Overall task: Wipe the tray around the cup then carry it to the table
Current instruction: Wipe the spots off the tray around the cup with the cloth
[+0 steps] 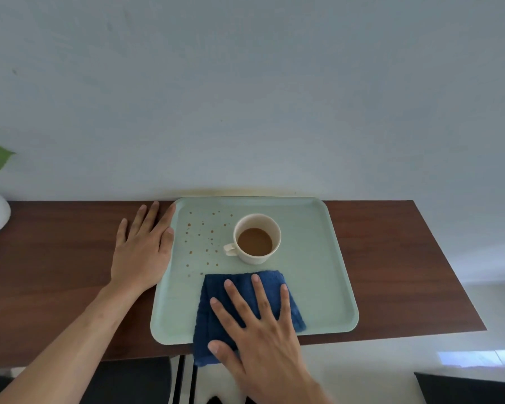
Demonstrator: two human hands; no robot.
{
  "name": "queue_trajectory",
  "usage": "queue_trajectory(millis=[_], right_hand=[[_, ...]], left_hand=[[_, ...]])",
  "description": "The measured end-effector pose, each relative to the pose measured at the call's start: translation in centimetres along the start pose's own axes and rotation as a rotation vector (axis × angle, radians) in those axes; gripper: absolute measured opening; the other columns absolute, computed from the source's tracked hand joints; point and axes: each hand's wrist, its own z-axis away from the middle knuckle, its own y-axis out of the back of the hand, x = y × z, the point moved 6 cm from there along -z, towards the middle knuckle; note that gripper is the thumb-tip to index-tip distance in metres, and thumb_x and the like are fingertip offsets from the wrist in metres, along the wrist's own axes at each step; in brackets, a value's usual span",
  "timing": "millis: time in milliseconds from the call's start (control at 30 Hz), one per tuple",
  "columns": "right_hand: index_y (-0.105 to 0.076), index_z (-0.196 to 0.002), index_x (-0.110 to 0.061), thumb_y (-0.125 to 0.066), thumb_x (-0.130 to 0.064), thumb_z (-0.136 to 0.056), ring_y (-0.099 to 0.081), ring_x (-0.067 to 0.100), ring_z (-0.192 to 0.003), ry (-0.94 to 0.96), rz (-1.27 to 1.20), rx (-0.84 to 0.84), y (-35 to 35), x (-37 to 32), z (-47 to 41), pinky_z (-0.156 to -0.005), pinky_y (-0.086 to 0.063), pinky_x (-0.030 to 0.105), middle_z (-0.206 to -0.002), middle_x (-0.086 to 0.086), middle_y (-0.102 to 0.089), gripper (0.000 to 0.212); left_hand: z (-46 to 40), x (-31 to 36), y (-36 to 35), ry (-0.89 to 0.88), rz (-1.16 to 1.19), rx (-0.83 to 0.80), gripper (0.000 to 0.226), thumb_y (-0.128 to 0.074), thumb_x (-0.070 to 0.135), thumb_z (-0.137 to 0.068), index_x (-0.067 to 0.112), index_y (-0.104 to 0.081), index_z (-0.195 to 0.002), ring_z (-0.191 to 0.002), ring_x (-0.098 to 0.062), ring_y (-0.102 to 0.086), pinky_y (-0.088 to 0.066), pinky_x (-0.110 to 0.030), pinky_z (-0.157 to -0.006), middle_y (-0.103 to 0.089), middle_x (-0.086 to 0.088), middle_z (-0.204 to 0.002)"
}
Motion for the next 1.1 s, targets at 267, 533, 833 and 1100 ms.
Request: queue_trajectory(millis=[267,533,833,1100], right_hand=[[-0.029,-0.163,-0.044,-0.032,-0.071,-0.105,-0.012,0.032,-0.161,-0.097,0.063,-0.014,0.8,8.1,4.2,-0.119,-0.019,0.072,-0.174,-0.01,-0.018,0.064],[-0.021,-0.166,-0.039,-0.031,-0.066,-0.107,-0.009,0.033,-0.162,-0.082,0.105,-0.037,0.7,10.8,5.6,-0.122,-0.015,0.068,-0.176,-0.008,-0.013,0.065],[-0.036,-0.161,-0.039,-0.033,-0.067,-0.107,-0.014,0.041,-0.159,0.02,0.085,-0.025,0.8,5.3,3.6,-0.117,-0.021,0.074,-0.174,-0.007,-0.021,0.061],[-0.044,-0.154,-0.042,-0.035,-0.067,-0.105,-0.019,0.046,-0.156,0.115,0.062,-0.055,0.2,-2.1,0.3,-0.113,-0.018,0.076,-0.17,-0.003,-0.035,0.056]], left_hand=[[-0.1,0.0,0.0,0.006,0.006,0.007,0.058,-0.004,0.05,-0.105,0.049,-0.004,-0.163,-0.162,-0.014,-0.002,-0.003,-0.05,-0.13,-0.012,0.007,-0.175],[-0.1,0.0,-0.1,0.007,0.005,0.014,0.059,-0.005,0.049,-0.105,0.048,-0.004,-0.164,-0.162,-0.014,-0.002,-0.003,-0.05,-0.13,-0.013,0.007,-0.175],[-0.1,0.2,0.0,0.001,0.003,0.024,0.059,-0.008,0.046,-0.106,0.047,-0.006,-0.164,-0.162,-0.016,-0.004,-0.004,-0.051,-0.13,-0.015,0.005,-0.175],[-0.1,0.0,0.0,-0.002,0.009,0.026,0.058,-0.009,0.046,-0.106,0.048,-0.003,-0.164,-0.162,-0.016,-0.003,-0.003,-0.051,-0.13,-0.014,0.005,-0.175]])
